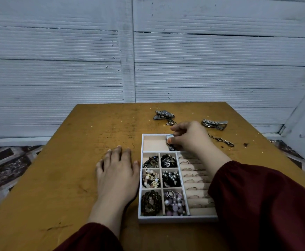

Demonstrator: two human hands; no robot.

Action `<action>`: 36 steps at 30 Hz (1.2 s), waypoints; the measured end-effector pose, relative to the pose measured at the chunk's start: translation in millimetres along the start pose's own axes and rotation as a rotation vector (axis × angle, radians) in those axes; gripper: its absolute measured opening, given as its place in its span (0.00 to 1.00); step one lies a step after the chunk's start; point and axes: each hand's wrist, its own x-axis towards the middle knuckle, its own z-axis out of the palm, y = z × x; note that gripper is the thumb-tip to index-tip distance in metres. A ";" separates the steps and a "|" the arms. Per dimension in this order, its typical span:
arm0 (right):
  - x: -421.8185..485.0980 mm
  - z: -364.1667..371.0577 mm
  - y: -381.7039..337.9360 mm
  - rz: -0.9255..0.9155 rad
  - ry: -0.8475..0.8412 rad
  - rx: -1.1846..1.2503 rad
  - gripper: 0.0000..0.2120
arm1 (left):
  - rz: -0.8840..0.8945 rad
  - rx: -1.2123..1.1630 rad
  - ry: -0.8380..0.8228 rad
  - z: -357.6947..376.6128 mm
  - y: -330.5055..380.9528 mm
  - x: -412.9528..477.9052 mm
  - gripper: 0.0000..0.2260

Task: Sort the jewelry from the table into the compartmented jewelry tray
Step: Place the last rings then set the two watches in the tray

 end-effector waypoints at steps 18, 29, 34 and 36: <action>-0.1 -5.9 -8.6 -0.089 -0.051 -0.333 0.10 | 0.002 0.010 0.001 0.1 -1.7 -0.7 0.22; -6.8 -8.6 -10.4 -0.115 -0.011 -0.340 0.09 | 0.006 0.015 -0.008 1.4 -1.9 0.0 0.22; -7.1 -10.5 -9.3 -0.130 0.007 -0.330 0.10 | 0.007 0.014 -0.012 1.5 -2.3 1.3 0.22; -6.5 -12.2 -7.9 -0.145 0.013 -0.308 0.09 | 0.007 0.015 -0.017 1.4 -2.3 0.4 0.22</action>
